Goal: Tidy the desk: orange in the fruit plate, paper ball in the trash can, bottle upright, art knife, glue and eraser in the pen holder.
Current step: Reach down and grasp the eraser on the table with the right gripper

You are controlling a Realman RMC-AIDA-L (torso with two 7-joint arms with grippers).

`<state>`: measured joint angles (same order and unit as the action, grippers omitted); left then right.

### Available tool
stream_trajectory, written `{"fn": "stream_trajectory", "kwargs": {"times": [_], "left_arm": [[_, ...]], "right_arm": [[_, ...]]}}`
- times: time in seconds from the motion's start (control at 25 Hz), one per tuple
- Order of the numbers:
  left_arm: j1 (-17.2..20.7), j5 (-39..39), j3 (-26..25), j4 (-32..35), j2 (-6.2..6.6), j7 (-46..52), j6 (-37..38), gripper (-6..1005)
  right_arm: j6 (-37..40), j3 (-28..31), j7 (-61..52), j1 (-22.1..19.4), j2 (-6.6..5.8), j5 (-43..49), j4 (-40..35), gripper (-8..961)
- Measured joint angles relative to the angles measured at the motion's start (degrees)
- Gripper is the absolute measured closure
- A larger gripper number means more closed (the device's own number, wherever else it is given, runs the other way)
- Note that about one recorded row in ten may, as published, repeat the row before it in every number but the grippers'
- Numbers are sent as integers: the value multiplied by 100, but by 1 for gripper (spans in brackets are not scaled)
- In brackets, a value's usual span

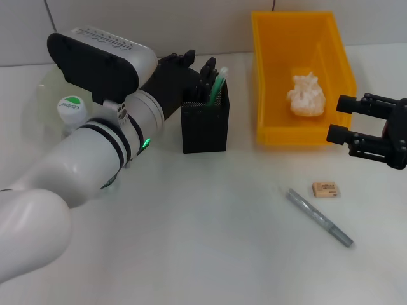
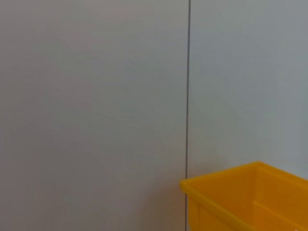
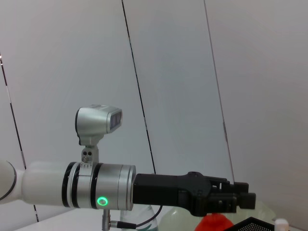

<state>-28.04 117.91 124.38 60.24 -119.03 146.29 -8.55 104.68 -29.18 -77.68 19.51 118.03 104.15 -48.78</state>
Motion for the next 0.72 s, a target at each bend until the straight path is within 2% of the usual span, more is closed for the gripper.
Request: {"fn": "stream_trajectory", "kwargs": {"times": [0.08, 0.24, 0.56, 0.68, 0.72], "left_arm": [[0, 12, 6, 2, 0, -8, 16, 845], [0, 35, 37, 88, 5, -34, 106, 627], [87, 117, 2, 535, 36, -249, 601, 346], [415, 130, -19, 1221, 51, -912, 967, 192], [536, 130, -72, 1457, 54, -1083, 1122, 194]], "right_arm": [[0, 0, 0, 0, 0, 0, 0, 365], [1, 0, -1, 0, 0, 0, 0, 366], [1, 0, -2, -17, -4, 0, 0, 366], [0, 0, -2, -24, -11, 0, 4, 367], [0, 1, -2, -31, -14, 0, 7, 367]]}}
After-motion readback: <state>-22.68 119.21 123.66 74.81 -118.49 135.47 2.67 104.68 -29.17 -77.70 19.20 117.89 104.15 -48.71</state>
